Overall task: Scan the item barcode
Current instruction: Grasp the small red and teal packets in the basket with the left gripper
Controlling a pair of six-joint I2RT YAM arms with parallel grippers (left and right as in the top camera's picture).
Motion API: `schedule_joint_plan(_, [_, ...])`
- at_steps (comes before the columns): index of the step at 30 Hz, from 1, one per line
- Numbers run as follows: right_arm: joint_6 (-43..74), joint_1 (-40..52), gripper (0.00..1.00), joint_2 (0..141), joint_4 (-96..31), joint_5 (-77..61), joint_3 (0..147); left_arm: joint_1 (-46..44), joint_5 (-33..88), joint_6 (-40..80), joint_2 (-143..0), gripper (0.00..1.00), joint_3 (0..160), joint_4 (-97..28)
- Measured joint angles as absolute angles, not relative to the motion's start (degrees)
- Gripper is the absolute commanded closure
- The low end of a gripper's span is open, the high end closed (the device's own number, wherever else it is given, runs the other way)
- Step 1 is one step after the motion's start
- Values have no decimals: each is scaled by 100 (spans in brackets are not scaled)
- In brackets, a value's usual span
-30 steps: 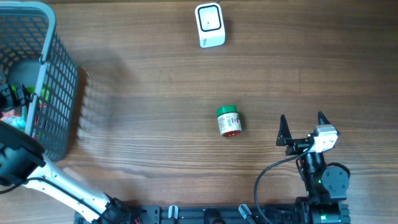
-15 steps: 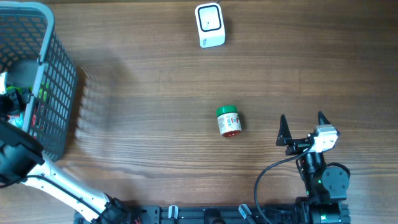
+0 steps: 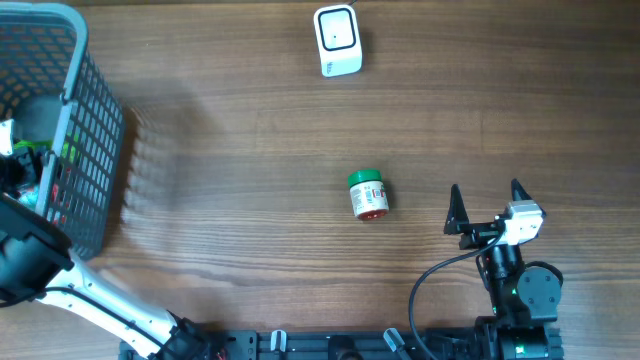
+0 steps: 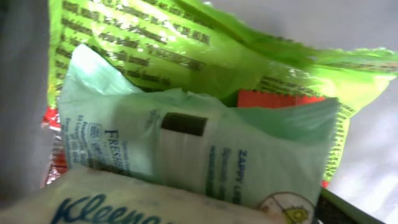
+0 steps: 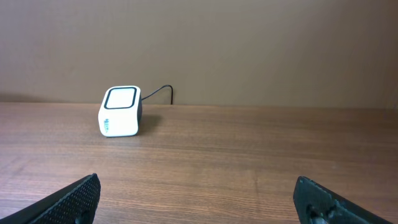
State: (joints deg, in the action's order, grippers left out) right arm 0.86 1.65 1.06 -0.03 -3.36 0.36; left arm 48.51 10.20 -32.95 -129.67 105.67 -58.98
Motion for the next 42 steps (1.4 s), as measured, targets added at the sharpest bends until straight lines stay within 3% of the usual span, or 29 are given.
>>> schedule_joint_plan(6, [86, 165, 0, 106, -3, -336, 36, 4910, 998, -3336, -12903, 30, 10385, -5684])
schedule_joint_plan(8, [84, 165, 0, 106, -3, -336, 36, 4910, 1000, -3336, -12870, 21, 10313, -5612])
schedule_joint_plan(10, [86, 165, 0, 106, -3, -336, 36, 4910, 1007, -3336, -12849, 0, 10265, -5572])
schedule_joint_plan(17, [84, 165, 0, 106, -3, -336, 36, 4849, 1129, -3293, -12678, 2, 9937, -5367])
schedule_joint_plan(21, [84, 165, 0, 106, -3, -336, 36, 4853, 1103, -3260, -12617, 16, 9747, -5127])
schedule_joint_plan(30, [84, 165, 0, 106, -3, -336, 36, 4930, 1103, -3205, -12429, 36, 9253, -4458])
schedule_joint_plan(31, [84, 165, 0, 106, -3, -336, 36, 4936, 1127, -3205, -12403, 42, 9188, -4357])
schedule_joint_plan(34, [84, 165, 0, 106, -3, -336, 36, 4947, 1208, -3168, -12357, 96, 9032, -4088])
schedule_joint_plan(42, [86, 165, 0, 106, -3, -336, 36, 4969, 1428, -3155, -12298, 96, 8980, -4021])
